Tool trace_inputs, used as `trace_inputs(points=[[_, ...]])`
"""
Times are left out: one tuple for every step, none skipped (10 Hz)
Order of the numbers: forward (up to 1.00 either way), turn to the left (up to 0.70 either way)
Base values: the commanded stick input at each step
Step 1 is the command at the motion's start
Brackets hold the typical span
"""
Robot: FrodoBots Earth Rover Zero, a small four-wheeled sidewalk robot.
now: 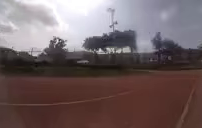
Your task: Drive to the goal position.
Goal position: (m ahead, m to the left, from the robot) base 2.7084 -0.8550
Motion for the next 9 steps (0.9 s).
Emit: trace_inputs(points=[[0.70, 0.00], [0.70, 0.00], [0.70, -0.35], [0.70, -0.35], [0.70, -0.35], [0.70, -0.35], [0.70, -0.35], [0.70, -0.35], [0.70, -0.35]])
